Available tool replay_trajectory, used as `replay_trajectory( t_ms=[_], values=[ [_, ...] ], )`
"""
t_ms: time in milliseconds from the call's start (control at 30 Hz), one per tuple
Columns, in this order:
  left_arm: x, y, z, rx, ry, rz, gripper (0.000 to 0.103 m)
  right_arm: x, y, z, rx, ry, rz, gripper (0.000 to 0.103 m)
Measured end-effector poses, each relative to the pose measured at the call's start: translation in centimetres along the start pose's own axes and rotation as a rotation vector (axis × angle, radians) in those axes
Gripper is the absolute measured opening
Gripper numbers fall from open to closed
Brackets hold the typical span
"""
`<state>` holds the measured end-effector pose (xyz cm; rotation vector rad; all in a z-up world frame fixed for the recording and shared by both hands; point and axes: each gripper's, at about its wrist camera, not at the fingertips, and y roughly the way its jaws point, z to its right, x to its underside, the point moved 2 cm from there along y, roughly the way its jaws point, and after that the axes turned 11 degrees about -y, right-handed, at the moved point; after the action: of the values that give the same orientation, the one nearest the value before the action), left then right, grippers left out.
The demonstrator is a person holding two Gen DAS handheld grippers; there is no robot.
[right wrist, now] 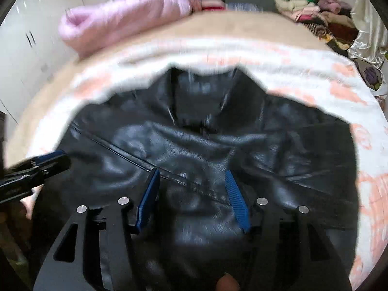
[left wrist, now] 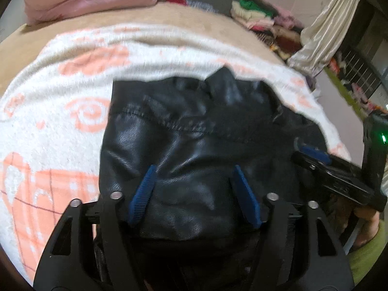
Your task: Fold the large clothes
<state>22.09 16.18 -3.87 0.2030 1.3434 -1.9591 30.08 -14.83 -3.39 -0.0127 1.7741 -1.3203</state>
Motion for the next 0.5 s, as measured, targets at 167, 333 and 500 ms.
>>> replay_trajectory(
  t_ms=[167, 333, 500],
  values=[
    [0.1, -2.1, 1.3, -0.003, 0.018, 0.041, 0.067, 1.6, -6.8, 2.7, 0.095, 0.053, 0.145, 0.069],
    [2.3, -0.7, 3.4, -0.002, 0.078, -0.019, 0.033, 3.0, -7.5, 2.7, 0.138, -0.028, 0.103, 0.037],
    [4.4, 1.0, 4.8, -0.076, 0.193, -0.060, 0.031, 4.4, -6.8, 2.2, 0.120, -0.040, 0.088, 0.039]
  ],
)
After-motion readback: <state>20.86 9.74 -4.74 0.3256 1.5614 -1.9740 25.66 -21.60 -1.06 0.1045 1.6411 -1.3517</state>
